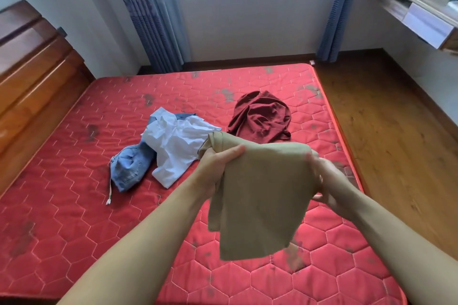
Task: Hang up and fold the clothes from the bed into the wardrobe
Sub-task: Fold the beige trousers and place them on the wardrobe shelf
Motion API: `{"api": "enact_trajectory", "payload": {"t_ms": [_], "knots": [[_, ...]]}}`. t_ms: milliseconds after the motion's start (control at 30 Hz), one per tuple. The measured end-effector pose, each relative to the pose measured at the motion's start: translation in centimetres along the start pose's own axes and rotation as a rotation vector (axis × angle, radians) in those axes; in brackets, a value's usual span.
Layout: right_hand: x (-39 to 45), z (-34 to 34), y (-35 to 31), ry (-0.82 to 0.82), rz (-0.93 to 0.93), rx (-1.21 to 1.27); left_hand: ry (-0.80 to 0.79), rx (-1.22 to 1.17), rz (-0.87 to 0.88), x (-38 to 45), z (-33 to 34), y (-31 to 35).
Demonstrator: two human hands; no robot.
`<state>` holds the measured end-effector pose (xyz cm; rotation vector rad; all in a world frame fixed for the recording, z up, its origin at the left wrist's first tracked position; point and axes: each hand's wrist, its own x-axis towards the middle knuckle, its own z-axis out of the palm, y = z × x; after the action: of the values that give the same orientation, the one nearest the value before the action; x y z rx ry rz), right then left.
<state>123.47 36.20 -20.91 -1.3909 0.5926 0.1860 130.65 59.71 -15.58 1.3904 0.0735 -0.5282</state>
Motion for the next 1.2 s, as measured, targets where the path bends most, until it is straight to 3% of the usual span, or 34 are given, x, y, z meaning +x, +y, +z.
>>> {"api": "enact_trajectory", "payload": {"t_ms": [133,433,567,733,800,900,967,1067,1200], "knots": [[-0.5,0.3,-0.4,-0.008,-0.209,0.083,0.013,0.110,-0.198,1.3,-1.8,0.3],[-2.2,1.9,-0.8,0.060,-0.519,-0.319,0.124,0.314,-0.473,2.2,-3.9,-5.9],[-2.5,1.7,-1.1,0.113,-0.540,-0.348,0.131,0.402,-0.311,2.1,-3.9,-6.3],[-3.2,1.8,-3.0,0.028,-0.593,-0.321,-0.064,1.030,-0.095,1.1,-2.8,-2.0],[-3.5,2.2,-3.8,-0.030,-0.621,-0.320,-0.190,1.054,0.021,0.2,-1.2,0.5],[-4.0,3.1,-5.5,-0.132,-0.674,-0.335,-0.375,1.054,0.354,-0.8,1.8,2.0],[-4.2,3.5,-6.8,-0.165,-0.729,-0.375,-0.320,1.034,0.473,-0.8,3.5,1.3],[-3.8,3.5,-8.0,-0.077,-0.791,-0.530,-0.147,0.792,0.408,0.3,4.7,0.6],[-2.8,2.2,-4.2,0.374,-0.786,-0.606,0.110,0.620,0.217,2.4,4.4,0.1]]}}
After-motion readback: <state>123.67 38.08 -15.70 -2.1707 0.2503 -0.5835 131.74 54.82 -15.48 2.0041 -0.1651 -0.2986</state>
